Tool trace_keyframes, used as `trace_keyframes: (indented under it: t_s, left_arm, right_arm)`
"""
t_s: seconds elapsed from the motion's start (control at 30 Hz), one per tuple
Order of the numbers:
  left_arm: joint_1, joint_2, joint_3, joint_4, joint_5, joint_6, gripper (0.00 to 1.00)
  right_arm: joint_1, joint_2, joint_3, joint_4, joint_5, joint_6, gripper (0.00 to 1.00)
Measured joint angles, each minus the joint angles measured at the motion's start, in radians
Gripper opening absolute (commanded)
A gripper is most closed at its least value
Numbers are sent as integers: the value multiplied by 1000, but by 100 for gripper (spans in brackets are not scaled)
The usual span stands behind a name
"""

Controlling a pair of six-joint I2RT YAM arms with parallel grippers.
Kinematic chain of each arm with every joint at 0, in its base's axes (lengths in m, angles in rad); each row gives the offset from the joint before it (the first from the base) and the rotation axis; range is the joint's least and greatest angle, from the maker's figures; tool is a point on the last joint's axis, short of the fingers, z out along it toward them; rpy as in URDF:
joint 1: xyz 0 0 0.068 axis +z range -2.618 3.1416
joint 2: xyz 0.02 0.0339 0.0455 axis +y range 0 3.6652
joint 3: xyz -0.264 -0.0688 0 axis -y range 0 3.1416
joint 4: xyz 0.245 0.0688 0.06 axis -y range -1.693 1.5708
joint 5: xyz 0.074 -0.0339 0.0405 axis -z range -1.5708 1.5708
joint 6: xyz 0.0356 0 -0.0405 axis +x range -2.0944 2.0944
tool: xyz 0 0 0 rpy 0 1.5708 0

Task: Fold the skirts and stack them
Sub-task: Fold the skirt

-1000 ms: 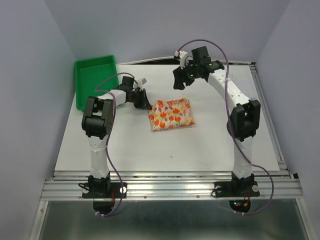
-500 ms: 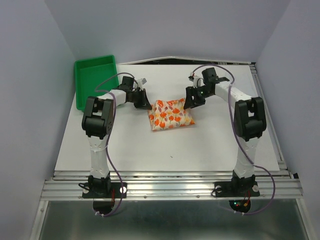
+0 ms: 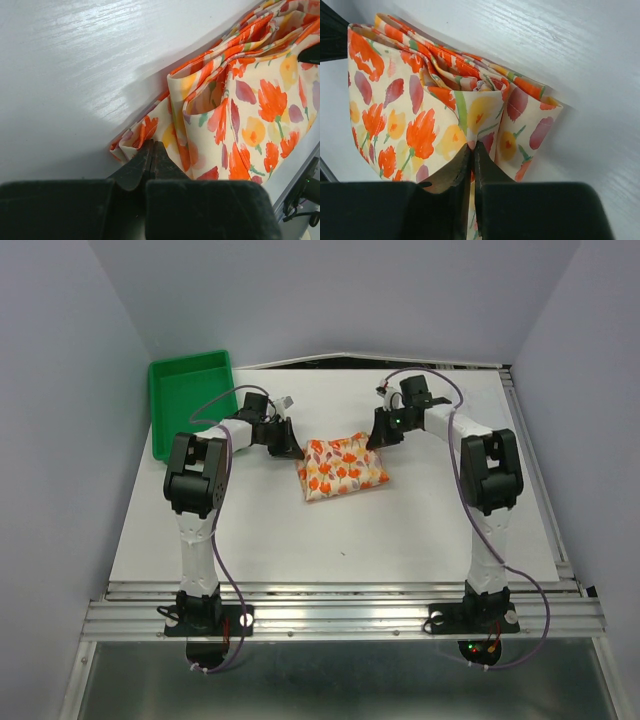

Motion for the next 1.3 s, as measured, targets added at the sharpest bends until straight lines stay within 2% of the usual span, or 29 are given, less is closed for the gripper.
trace_keyframes:
  t_s: [0.1, 0.37, 0.47, 0.53, 0.57, 0.63, 0.67, 0.7, 0.77, 0.83, 0.93, 0.97, 1.13, 1.3]
  left_arm:
    - [0, 0, 0, 1, 0, 0, 0]
    - [0, 2, 0, 2, 2, 0, 0]
    - [6, -3, -9, 20, 4, -3, 10]
    - [12, -29, -52, 57, 1, -13, 20]
    - [16, -45, -74, 72, -1, -18, 28]
    - [29, -79, -121, 85, -7, -32, 35]
    - [45, -111, -148, 87, -14, -43, 42]
    - [53, -123, -154, 89, -16, -47, 44]
    - [84, -174, -164, 97, -26, -65, 49]
    - [108, -236, -164, 106, -39, -76, 49]
    - [136, -325, -164, 121, -47, -82, 49]
    - [139, -347, -164, 126, -45, -84, 49]
    - [121, -450, -209, 190, -3, -107, 42]
    - [32, -453, -259, 247, 25, -142, 30]
  right_arm:
    - [0, 20, 7, 23, 0, 31, 1]
    - [0, 21, -26, 129, 40, 64, 3]
    - [0, 23, -51, 146, 45, 71, 5]
    - [0, 26, -54, 153, 44, 79, 6]
    - [0, 28, -54, 158, 43, 83, 6]
    - [0, 28, -54, 166, 41, 93, 8]
    - [0, 28, -54, 170, 39, 98, 13]
    - [0, 28, -54, 170, 37, 105, 16]
    - [0, 28, -53, 170, 37, 111, 39]
    - [0, 28, -45, 169, 37, 123, 62]
    - [0, 28, -20, 169, 39, 134, 72]
    - [0, 28, -8, 169, 42, 136, 78]
    - [0, -6, 32, 165, 78, 116, 83]
    - [0, -123, 31, 127, 67, 74, 73]
